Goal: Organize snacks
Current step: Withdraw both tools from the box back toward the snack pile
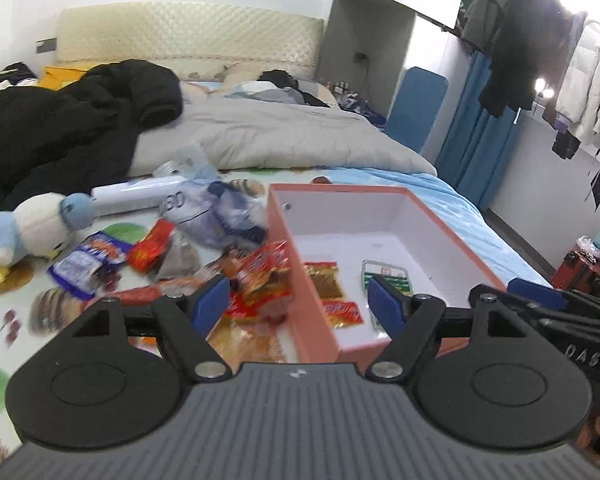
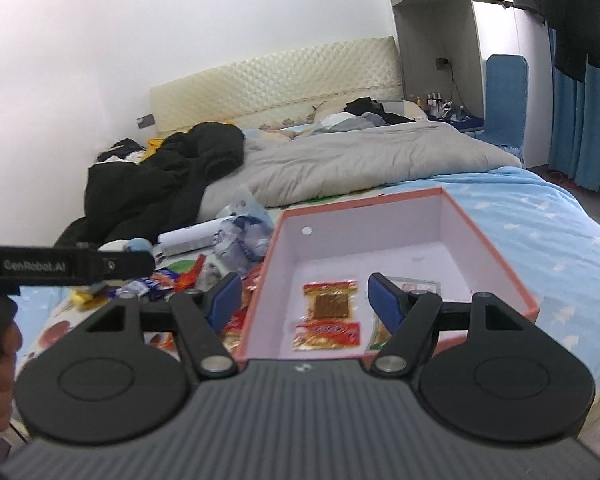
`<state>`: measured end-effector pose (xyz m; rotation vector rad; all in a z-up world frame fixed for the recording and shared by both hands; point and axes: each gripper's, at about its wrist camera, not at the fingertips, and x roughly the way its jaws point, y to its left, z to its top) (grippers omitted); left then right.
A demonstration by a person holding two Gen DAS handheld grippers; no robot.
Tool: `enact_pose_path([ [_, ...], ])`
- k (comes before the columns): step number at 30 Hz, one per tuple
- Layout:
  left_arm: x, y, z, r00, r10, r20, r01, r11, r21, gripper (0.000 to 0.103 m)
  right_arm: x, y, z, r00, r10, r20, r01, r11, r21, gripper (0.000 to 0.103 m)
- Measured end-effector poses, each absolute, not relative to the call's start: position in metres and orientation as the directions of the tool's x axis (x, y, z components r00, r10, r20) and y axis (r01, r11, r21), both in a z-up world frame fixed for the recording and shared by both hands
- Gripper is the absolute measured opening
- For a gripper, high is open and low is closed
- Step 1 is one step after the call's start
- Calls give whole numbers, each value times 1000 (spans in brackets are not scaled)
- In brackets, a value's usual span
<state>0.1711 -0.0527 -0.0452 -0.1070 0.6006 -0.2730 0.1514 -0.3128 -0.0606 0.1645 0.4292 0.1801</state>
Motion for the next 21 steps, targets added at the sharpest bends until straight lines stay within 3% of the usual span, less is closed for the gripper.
enact_pose_path([
  [10, 95, -9, -57, 793, -210, -572, 122, 975, -189, 80, 105, -283, -67, 871, 265, -413, -163, 950, 267, 72],
  [21, 48, 22, -87, 771, -157, -618, 14, 973, -230, 80, 64, -254, -93, 810, 319, -492, -244, 946, 212, 72],
])
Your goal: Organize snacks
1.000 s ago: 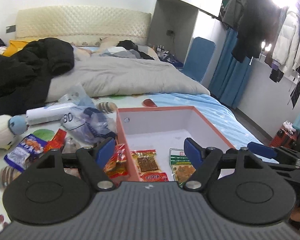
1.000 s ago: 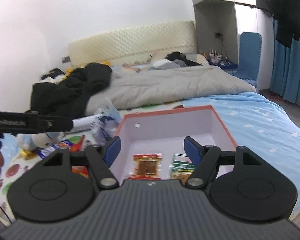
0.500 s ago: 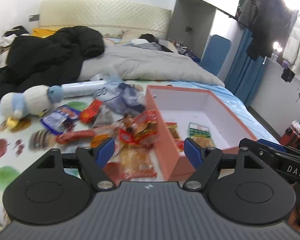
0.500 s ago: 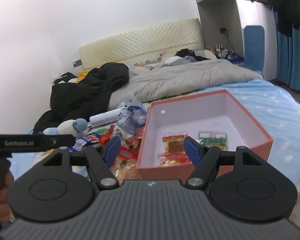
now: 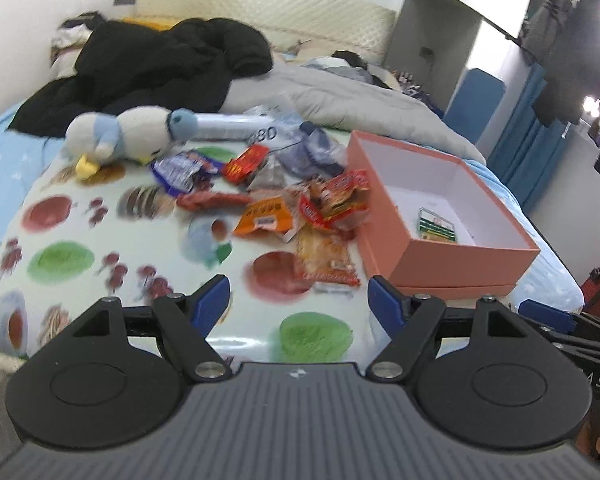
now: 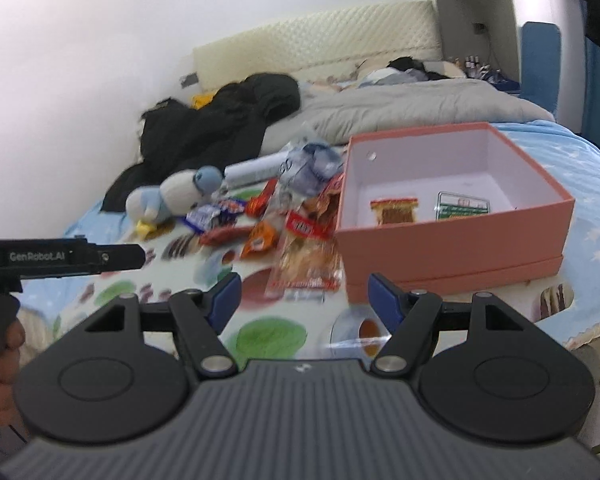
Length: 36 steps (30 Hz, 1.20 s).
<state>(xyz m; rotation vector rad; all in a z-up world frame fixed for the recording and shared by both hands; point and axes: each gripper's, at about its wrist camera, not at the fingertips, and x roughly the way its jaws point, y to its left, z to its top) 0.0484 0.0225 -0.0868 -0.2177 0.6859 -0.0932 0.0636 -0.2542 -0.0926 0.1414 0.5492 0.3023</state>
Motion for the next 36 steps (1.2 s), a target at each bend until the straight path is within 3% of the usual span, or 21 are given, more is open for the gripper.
enact_pose_path([
  [15, 104, 55, -144, 775, -103, -623, -90, 958, -271, 80, 93, -213, -127, 774, 332, -539, -298, 942, 153, 72],
  [28, 206, 68, -175, 816, -194, -545, -50, 915, -399, 80, 149, -157, -163, 759, 300, -578, -346, 938, 34, 71],
  [36, 275, 88, -207, 779, -287, -558, -22, 877, -481, 82, 181, -124, -191, 754, 240, -611, -339, 940, -49, 71],
])
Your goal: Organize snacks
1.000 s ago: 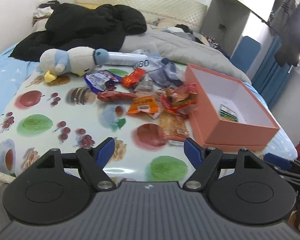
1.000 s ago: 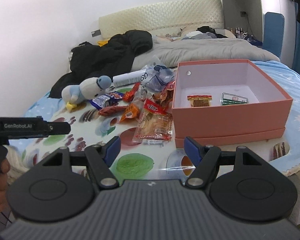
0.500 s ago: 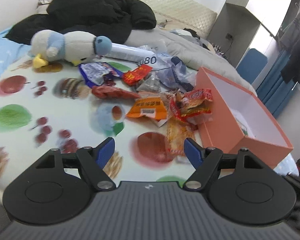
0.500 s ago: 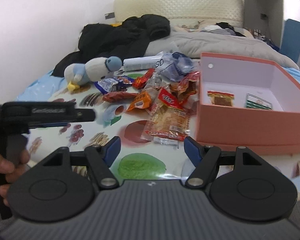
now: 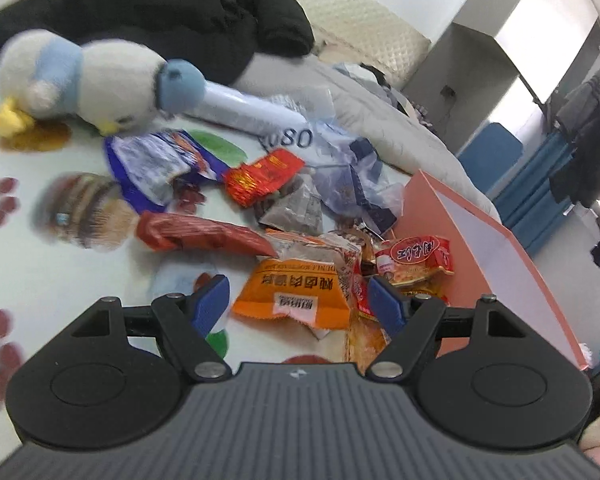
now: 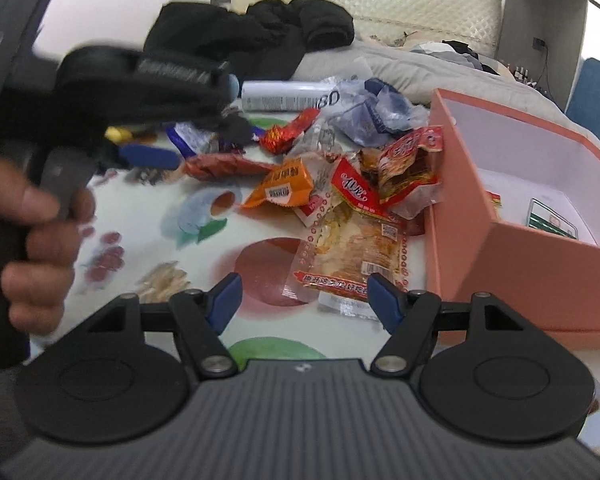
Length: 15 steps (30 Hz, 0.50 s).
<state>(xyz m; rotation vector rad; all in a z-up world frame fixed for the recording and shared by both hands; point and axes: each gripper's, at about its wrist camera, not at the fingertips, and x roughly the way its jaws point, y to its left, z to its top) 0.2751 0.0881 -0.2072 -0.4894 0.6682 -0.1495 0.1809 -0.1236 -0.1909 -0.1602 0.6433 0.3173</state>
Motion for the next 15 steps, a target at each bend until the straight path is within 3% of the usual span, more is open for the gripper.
enact_pose_path([
  [15, 357, 75, -258, 706, -373, -602, 39, 869, -493, 85, 248, -101, -232, 759, 91, -645, -231, 963, -136, 71],
])
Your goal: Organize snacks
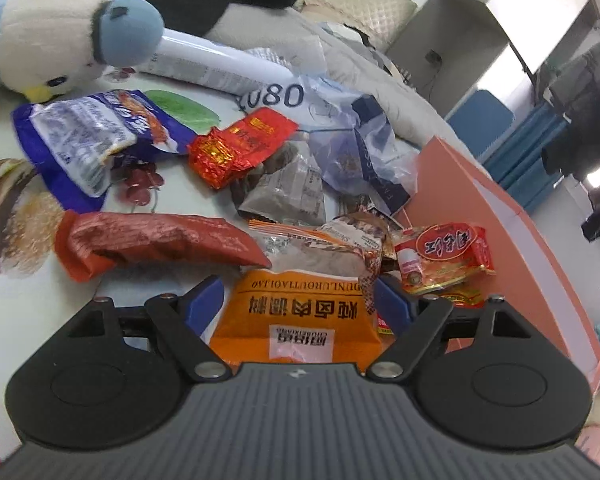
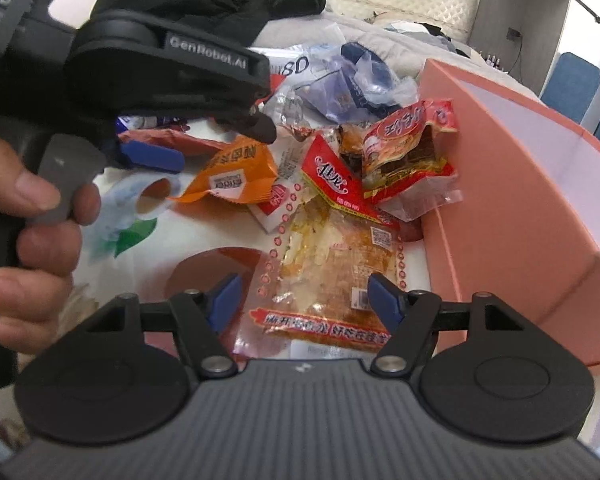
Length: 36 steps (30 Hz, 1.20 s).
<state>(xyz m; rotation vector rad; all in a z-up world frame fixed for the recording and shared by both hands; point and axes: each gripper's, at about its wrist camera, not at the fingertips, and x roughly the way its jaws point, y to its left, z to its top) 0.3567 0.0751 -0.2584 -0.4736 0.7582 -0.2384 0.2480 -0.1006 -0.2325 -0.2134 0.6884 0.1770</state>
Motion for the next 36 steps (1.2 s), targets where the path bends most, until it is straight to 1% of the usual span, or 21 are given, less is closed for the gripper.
enact_pose_path([
  [3, 366, 69, -265, 686, -360, -633, 40, 886, -462, 85, 251, -99, -236, 773, 80, -629, -233, 959, -165, 70],
  [4, 368, 67, -266, 682, -357, -638, 49, 893, -448, 85, 252, -99, -236, 773, 84, -629, -236, 958, -162, 65],
  [5, 370, 64, -267, 680, -353, -642, 60, 900, -432, 85, 254, -99, -236, 773, 82, -628, -235, 958, -163, 55],
  [6, 371, 61, -268, 679, -350, -646, 71, 906, -416, 85, 255, -99, -235, 775, 77, -627, -235, 957, -173, 49],
  [7, 371, 60, -268, 679, -347, -647, 77, 910, -408, 85, 255, -99, -235, 774, 72, -628, -235, 955, -180, 35],
  [8, 371, 59, -268, 679, -345, -648, 75, 911, -406, 84, 255, -99, -235, 769, 78, -635, -241, 955, -174, 28],
  [9, 370, 59, -268, 679, -346, -647, 73, 909, -410, 84, 254, -100, -234, 763, 92, -639, -254, 953, -166, 26],
  [10, 369, 59, -268, 678, -349, -647, 74, 908, -412, 82, 252, -99, -234, 761, 96, -642, -263, 950, -170, 16],
  [11, 367, 59, -267, 677, -349, -648, 73, 908, -412, 80, 250, -98, -233, 758, 97, -645, -267, 948, -171, 10],
  [14, 359, 57, -264, 676, -340, -654, 70, 913, -403, 79, 244, -97, -231, 750, 115, -651, -287, 944, -163, 5],
  [18, 340, 56, -260, 676, -321, -663, 54, 919, -389, 78, 230, -98, -226, 751, 130, -647, -304, 938, -165, 5],
  [27, 276, 68, -249, 688, -240, -685, -51, 926, -375, 78, 192, -108, -215, 732, 170, -659, -355, 922, -156, 3],
  [36, 213, 82, -229, 697, -132, -704, -134, 942, -309, 77, 157, -120, -210, 705, 206, -679, -394, 909, -134, 3],
])
